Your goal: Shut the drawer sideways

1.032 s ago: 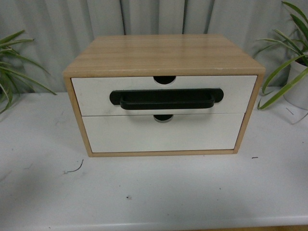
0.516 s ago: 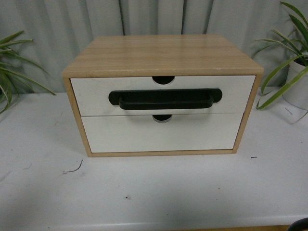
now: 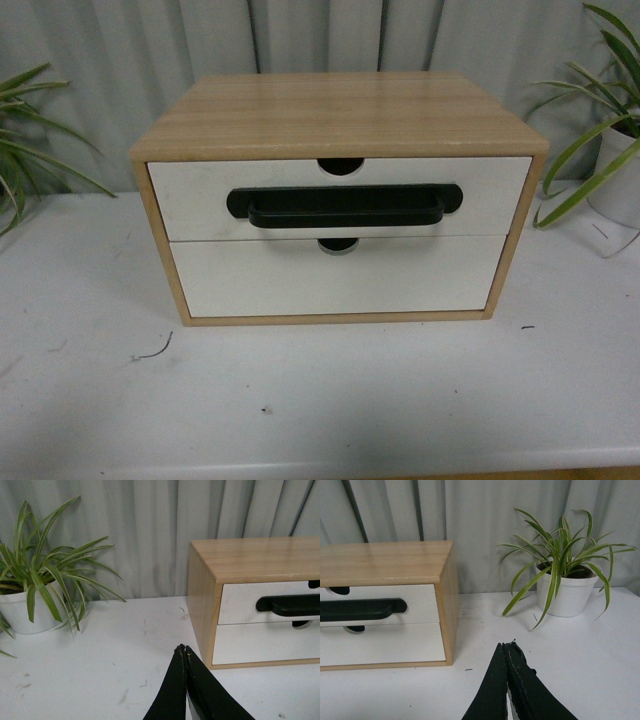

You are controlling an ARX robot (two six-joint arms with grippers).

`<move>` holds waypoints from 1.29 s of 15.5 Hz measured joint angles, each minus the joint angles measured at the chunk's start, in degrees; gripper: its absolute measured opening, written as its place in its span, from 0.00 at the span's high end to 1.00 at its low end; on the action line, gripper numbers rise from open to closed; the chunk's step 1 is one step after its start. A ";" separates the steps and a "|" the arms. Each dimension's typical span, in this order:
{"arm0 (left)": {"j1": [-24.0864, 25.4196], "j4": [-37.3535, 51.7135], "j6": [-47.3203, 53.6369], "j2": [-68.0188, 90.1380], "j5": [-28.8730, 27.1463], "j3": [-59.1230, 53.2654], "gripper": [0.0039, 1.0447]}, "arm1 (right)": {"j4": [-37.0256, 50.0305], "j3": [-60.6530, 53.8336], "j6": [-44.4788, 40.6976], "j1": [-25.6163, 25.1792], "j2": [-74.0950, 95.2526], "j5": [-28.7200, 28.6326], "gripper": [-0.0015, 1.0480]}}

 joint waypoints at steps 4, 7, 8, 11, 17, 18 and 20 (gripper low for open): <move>-0.02 -9.90 0.00 -8.92 -0.04 0.02 0.99 | -12.37 0.04 -0.09 0.00 -9.92 -0.15 0.98; -0.04 -9.62 0.02 -8.92 0.07 0.02 0.99 | -12.17 0.04 -0.11 0.00 -11.72 -0.02 0.98; -0.04 -9.64 0.00 -8.92 0.02 0.02 0.99 | -12.22 0.04 -0.11 0.00 -11.69 -0.02 0.98; -0.04 -9.62 0.02 -8.92 0.02 0.02 0.99 | -12.20 0.04 -0.11 0.00 -11.72 -0.02 0.98; -0.04 -9.62 -0.07 -8.92 0.02 0.02 0.38 | -12.17 0.04 -0.15 0.00 -11.72 -0.02 0.45; -0.04 -9.62 -0.04 -8.92 0.02 0.02 0.27 | -12.17 0.04 -0.13 0.00 -11.72 -0.02 0.33; -0.04 -9.60 0.02 -8.92 0.02 0.02 0.04 | -12.20 0.04 -0.13 0.00 -11.72 -0.02 0.10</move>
